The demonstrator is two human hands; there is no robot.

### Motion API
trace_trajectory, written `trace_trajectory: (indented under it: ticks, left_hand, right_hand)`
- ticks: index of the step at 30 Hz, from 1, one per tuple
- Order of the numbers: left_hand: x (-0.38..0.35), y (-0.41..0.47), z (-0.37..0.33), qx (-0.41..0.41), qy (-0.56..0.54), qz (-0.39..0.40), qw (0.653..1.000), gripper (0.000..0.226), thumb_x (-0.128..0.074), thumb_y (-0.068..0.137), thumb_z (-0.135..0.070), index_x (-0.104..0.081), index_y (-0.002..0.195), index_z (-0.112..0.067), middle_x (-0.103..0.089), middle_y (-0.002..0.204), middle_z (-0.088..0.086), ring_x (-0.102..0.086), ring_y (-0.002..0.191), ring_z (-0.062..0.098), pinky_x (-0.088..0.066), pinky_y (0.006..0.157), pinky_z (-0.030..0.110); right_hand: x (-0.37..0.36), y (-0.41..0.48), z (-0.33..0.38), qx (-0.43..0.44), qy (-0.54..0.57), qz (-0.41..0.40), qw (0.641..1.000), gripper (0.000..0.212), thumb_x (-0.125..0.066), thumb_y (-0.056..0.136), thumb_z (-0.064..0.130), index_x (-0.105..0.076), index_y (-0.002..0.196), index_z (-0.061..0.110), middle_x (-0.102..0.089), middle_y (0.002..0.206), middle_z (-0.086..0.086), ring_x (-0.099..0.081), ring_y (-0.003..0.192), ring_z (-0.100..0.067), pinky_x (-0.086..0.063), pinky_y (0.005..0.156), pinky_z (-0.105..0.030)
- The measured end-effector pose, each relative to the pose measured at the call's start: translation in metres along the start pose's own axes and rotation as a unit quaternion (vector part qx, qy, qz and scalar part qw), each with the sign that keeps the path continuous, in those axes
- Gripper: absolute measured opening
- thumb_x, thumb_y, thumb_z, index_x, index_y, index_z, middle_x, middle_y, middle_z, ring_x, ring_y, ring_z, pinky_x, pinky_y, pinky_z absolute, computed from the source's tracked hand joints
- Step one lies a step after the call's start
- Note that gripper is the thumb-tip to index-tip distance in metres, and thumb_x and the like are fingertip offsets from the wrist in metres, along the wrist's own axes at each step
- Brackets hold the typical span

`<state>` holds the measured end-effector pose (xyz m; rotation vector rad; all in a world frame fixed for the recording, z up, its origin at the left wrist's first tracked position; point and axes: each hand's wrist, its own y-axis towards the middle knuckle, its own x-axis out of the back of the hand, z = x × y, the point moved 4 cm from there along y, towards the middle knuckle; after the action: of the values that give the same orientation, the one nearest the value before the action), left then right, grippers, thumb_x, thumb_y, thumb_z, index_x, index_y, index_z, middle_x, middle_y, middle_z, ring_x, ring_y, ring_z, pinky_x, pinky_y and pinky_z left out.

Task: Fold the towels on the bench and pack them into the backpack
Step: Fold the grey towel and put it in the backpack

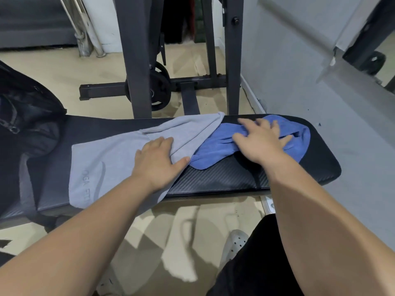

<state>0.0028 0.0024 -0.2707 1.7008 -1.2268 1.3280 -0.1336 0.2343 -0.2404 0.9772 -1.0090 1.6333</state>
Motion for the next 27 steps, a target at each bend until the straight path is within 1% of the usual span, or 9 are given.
trace_trajectory:
  ticks: [4,6,9,11,14,18,22,25,27]
  left_hand:
    - [-0.008,-0.003,0.005,0.004,-0.038,-0.049,0.998,0.096,-0.025,0.076,-0.085,-0.042,0.149,-0.024,-0.043,0.156,0.001,-0.038,0.142,0.028,-0.029,0.114,0.056]
    - [-0.006,-0.006,0.007,0.012,-0.094,-0.071,0.993,0.091,-0.027,0.080,-0.079,-0.044,0.148,-0.021,-0.047,0.153,0.001,-0.041,0.141,0.027,-0.028,0.115,0.055]
    - [-0.003,-0.007,0.007,0.013,-0.112,-0.069,0.991,0.092,-0.029,0.081,-0.077,-0.042,0.150,-0.018,-0.047,0.153,0.002,-0.041,0.141,0.027,-0.028,0.116,0.054]
    - [-0.005,-0.007,0.007,0.005,-0.080,-0.061,0.995,0.091,-0.037,0.079,-0.075,-0.042,0.147,-0.016,-0.050,0.149,0.003,-0.044,0.137,0.029,-0.031,0.113,0.052]
    - [-0.009,-0.007,0.008,-0.016,-0.031,-0.054,0.998,0.079,-0.047,0.080,-0.072,-0.046,0.137,-0.017,-0.057,0.134,0.004,-0.050,0.125,0.032,-0.038,0.102,0.053]
    - [-0.016,-0.008,0.010,-0.027,0.019,-0.023,0.999,0.076,-0.048,0.090,-0.069,-0.039,0.150,-0.024,-0.031,0.163,0.004,-0.026,0.149,0.030,-0.023,0.117,0.057]
    - [-0.013,-0.012,0.009,-0.058,0.037,-0.012,0.998,0.076,-0.045,0.091,-0.068,-0.035,0.153,-0.025,-0.023,0.166,0.002,-0.020,0.152,0.030,-0.019,0.120,0.057]
    - [-0.012,-0.017,0.014,-0.079,0.048,0.014,0.996,0.081,-0.035,0.089,-0.074,-0.032,0.155,-0.027,-0.021,0.167,0.001,-0.018,0.153,0.027,-0.019,0.120,0.055]
    - [-0.012,-0.021,0.018,-0.103,0.063,0.032,0.992,0.089,-0.022,0.083,-0.080,-0.029,0.156,-0.029,-0.019,0.167,-0.002,-0.017,0.154,0.026,-0.019,0.121,0.054]
  right_hand:
    - [-0.031,-0.014,0.024,0.072,-0.059,0.078,0.993,0.089,-0.046,0.069,0.092,-0.038,0.146,0.048,-0.013,0.166,0.000,0.004,0.153,-0.038,0.003,0.112,-0.076]
    - [-0.035,-0.015,0.030,0.084,-0.083,0.067,0.991,0.066,-0.060,0.074,0.080,-0.053,0.128,0.041,-0.033,0.151,-0.003,-0.020,0.145,-0.040,-0.012,0.110,-0.076]
    - [-0.021,-0.010,0.025,0.093,-0.053,0.044,0.993,0.019,-0.069,0.082,0.036,-0.058,0.098,0.033,-0.049,0.115,-0.001,-0.046,0.117,-0.033,-0.038,0.102,-0.055]
    - [-0.004,-0.004,0.010,0.060,-0.042,0.005,0.997,0.023,-0.064,0.080,0.013,-0.056,0.092,0.031,-0.054,0.106,-0.003,-0.050,0.113,-0.034,-0.042,0.096,-0.049]
    - [0.014,0.004,-0.020,-0.046,-0.092,-0.037,0.994,0.041,-0.062,0.079,0.005,-0.056,0.105,0.036,-0.048,0.122,-0.005,-0.036,0.129,-0.037,-0.019,0.113,-0.069]
    - [0.015,0.000,-0.023,-0.027,-0.086,-0.014,0.996,0.055,-0.060,0.081,0.015,-0.051,0.127,0.044,-0.036,0.149,-0.001,-0.008,0.151,-0.036,0.002,0.114,-0.074]
    - [0.008,-0.021,0.008,0.207,0.052,0.078,0.974,0.066,-0.067,0.076,0.043,-0.047,0.138,0.051,-0.048,0.142,0.012,-0.032,0.140,-0.021,-0.019,0.116,-0.062]
    - [-0.003,-0.022,0.007,0.165,-0.025,0.156,0.973,0.041,-0.069,0.081,0.060,-0.063,0.120,0.048,-0.052,0.135,0.014,-0.044,0.130,-0.017,-0.024,0.115,-0.057]
    - [0.004,-0.019,0.001,0.091,-0.063,0.118,0.987,0.026,-0.065,0.085,0.060,-0.067,0.093,0.036,-0.059,0.117,0.009,-0.055,0.115,-0.022,-0.040,0.105,-0.051]
